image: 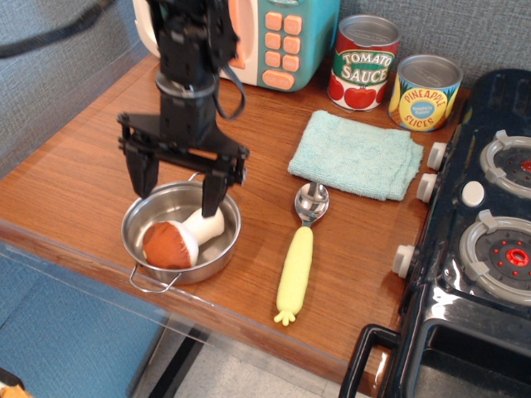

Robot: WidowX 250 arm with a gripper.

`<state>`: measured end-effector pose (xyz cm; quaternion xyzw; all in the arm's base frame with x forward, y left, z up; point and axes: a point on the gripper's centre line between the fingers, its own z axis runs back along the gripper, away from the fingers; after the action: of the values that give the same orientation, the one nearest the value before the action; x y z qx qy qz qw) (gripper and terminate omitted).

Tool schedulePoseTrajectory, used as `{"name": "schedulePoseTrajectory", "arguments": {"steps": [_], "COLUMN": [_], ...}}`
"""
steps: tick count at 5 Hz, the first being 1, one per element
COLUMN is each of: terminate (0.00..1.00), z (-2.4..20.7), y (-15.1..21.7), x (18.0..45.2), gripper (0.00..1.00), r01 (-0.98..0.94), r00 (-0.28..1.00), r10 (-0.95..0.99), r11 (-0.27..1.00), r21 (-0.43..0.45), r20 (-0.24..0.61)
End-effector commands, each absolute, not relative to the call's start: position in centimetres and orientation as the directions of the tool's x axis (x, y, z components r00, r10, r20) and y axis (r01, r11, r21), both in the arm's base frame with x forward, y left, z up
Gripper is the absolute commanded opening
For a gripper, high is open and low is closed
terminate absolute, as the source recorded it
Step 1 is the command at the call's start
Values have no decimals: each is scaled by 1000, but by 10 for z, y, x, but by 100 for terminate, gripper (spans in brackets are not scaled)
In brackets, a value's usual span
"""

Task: PUT THE MASHROOM ON THE TOWL

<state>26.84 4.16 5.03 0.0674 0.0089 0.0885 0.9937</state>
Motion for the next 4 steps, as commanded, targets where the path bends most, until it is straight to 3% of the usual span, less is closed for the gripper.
{"name": "schedulePoseTrajectory", "arguments": {"steps": [1, 2, 3, 4], "terminate": [0, 0, 0, 0], "z": [35, 23, 20, 28], "y": [37, 33, 31, 29], "x": [272, 271, 272, 276], "gripper": [100, 100, 0, 0], "r01": [-183, -190, -178, -171], "r00": [981, 979, 982, 984], "r10": [192, 200, 185, 177], "r11": [969, 968, 973, 974], "r21": [165, 162, 144, 151], "r20": [-38, -46, -38, -31]}}
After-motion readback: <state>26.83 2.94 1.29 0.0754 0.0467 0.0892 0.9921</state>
